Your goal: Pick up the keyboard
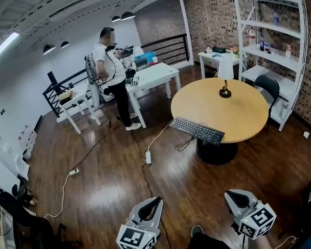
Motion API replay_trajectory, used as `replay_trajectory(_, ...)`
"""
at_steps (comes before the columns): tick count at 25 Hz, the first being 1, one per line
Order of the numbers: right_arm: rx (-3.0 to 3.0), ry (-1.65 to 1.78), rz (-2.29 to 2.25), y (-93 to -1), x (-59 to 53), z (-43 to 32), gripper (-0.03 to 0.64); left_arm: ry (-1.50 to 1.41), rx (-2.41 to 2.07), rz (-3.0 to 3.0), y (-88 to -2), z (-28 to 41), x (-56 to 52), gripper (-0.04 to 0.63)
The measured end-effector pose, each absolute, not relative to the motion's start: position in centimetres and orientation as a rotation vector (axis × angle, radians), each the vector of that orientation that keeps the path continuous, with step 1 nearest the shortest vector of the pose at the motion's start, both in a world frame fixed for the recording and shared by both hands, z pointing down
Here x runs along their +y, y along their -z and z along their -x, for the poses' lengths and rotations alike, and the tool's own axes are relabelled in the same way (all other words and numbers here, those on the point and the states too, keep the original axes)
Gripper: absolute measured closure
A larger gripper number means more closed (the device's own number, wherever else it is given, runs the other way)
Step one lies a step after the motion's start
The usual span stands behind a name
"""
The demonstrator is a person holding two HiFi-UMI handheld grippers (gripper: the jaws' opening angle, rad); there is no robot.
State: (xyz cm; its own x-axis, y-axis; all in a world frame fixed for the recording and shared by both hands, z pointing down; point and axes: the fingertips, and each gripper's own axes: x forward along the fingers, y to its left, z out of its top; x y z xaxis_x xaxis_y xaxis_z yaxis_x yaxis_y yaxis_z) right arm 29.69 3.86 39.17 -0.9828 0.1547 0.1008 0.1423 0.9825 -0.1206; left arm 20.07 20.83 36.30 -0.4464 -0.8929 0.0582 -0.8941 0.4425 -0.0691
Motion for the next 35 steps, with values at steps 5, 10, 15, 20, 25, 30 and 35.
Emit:
replay_trajectory(5,-3.019,-0.194,0.211,-39.3,0.7,-26.2,0.615,-0.157,-2.63,-1.686,-36.1,-17.0,17.2,0.595)
replay_trajectory(10,-3.028,-0.211,0.218,-39.3,-1.4,-23.7,0.615,-0.203,-2.607,-1.693,-36.6,-13.9,14.4,0.595)
replay_trajectory(15,-3.025,-0.23,0.205,-39.3,-4.2,-21.4,0.615,-0.192,-2.597,-1.705,-35.7,-11.1,11.5,0.595)
replay_trajectory(20,-3.02,-0.241,0.197,-39.9,-5.7,-18.2,0.615,-0.171,-2.592,-1.692,-36.0,-7.7,9.9,0.595)
replay_trajectory(25,-3.018,-0.222,0.181,-40.1,-5.6,-14.5,0.615,-0.173,-2.607,-1.659,-36.2,-2.4,9.6,0.595)
replay_trajectory(30,-3.007,-0.217,0.09,-40.7,-6.0,-10.4,0.615,-0.184,-2.542,-1.781,-36.6,2.3,8.1,0.595)
replay_trajectory(35,-3.013,-0.23,-0.025,-40.6,-6.1,-4.7,0.615,-0.174,-2.445,-1.913,-36.5,8.2,7.2,0.595)
